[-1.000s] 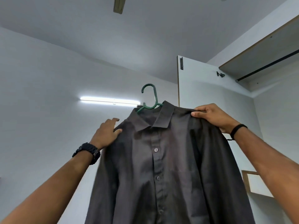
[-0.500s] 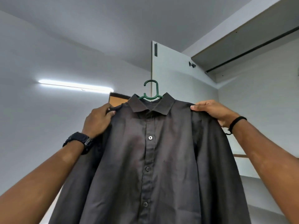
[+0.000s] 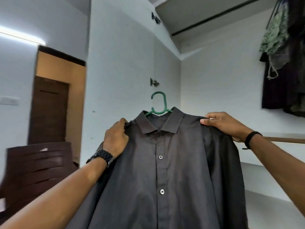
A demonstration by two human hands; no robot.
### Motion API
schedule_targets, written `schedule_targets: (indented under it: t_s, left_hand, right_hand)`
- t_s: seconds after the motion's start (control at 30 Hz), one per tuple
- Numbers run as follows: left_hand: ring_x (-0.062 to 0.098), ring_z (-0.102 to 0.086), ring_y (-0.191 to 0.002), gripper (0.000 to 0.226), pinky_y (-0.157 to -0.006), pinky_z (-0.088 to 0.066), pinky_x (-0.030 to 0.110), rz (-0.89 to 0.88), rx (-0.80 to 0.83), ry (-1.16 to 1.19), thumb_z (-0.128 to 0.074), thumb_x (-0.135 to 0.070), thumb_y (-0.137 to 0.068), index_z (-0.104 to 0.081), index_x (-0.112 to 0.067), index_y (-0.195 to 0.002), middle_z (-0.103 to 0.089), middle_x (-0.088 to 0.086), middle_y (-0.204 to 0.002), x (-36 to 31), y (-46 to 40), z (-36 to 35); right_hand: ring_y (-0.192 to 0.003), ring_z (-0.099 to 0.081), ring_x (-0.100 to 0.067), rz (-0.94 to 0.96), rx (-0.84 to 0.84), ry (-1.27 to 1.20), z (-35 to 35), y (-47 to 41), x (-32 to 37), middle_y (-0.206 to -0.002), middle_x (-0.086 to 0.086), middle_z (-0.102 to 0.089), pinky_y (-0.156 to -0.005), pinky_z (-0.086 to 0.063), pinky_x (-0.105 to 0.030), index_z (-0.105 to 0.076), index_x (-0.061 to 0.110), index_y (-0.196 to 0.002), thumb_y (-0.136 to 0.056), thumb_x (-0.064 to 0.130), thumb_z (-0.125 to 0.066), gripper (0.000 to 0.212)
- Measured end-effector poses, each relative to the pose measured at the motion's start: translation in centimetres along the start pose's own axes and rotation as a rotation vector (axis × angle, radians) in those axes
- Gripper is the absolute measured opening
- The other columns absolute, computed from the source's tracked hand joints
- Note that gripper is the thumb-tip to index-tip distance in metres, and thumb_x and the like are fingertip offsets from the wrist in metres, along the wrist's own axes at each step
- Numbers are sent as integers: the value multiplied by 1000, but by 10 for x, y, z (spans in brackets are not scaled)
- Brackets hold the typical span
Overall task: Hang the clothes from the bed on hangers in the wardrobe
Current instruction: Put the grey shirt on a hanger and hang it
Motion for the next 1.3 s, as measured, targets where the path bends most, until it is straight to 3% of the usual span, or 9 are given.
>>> schedule_targets:
  t_s: [0.2,0.47,0.6,0.77,0.87,1.0,1.1,1.2,1.3]
  left_hand:
    - [25,-59,-110,28,-99,-41,45,52,10,307,-48,1,-92,-59,-15,-112,-67,5,-112,-29,-64,-118]
    - [19,-59,-108,14,-103,-41,43,53,56,547,-56,-17,-95,-68,-22,-102,-68,-6,-107,-149,-226,-160]
    - [28,-59,-109,15,-97,-43,41,4,23,509,-54,-17,-96,-67,-16,-105,-69,5,-109,-245,-342,-138]
    - [35,-53,-115,22,-108,-28,48,-28,27,319,-42,-23,-100,-59,-17,-113,-63,13,-120,-340,-448,-121]
    - [36,-50,-118,24,-113,-14,55,25,-1,300,-40,-22,-101,-57,-14,-115,-59,15,-120,-370,-482,-130]
    - [37,-48,-119,27,-113,-16,54,55,-70,300,-39,-23,-101,-56,-11,-120,-54,18,-124,-396,-521,-171]
    - [38,-49,-116,27,-113,-17,54,64,-102,341,-38,-23,-101,-55,-11,-118,-52,19,-123,-408,-542,-218]
    - [39,-53,-110,24,-109,-22,56,49,-151,405,-41,-24,-100,-56,-12,-114,-56,17,-118,-423,-561,-274]
    - [40,-55,-106,23,-106,-26,55,8,-239,484,-45,-22,-99,-53,-8,-115,-58,18,-115,-453,-581,-323]
  right_hand:
    - [-72,-58,-15,-137,19,39,67,-63,-78,-81,-8,-66,-65,-44,-26,-60,-2,-90,-91,29,-63,31]
    - [-57,-44,-10,-248,41,113,223,-149,-5,-63,2,-51,-54,-32,-23,-52,17,-67,-75,46,-69,34]
    - [-69,-62,-15,-305,91,-100,316,-191,70,-88,-9,-63,-62,-53,-25,-56,8,-90,-75,18,-71,23]
    - [-93,-64,-28,-301,78,-48,391,-219,142,-126,-27,-56,-86,-53,-38,-47,-5,-130,-74,6,-69,61]
    - [-87,-68,-23,-242,-1,-10,422,-238,161,-115,-21,-64,-85,-54,-37,-52,3,-123,-77,8,-68,49]
    - [-76,-70,-16,-121,-183,31,465,-270,161,-94,-9,-73,-73,-59,-27,-64,6,-102,-92,10,-59,12]
    - [-64,-64,-6,-24,-369,332,492,-294,164,-78,-1,-70,-68,-49,-20,-67,11,-85,-95,18,-58,15]
    - [-59,-57,1,63,-524,542,516,-320,161,-76,-1,-64,-64,-42,-16,-67,4,-87,-94,17,-58,17]
    - [-77,-59,-11,101,-656,602,549,-346,157,-86,-8,-66,-77,-44,-26,-69,-1,-93,-93,15,-60,18]
Point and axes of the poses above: each hand's wrist, its own y-axis away from the middle knuckle, its own z-axis out of the back of the hand, x = y × z, the point moved 9 cm from there along -y, towards the middle knuckle
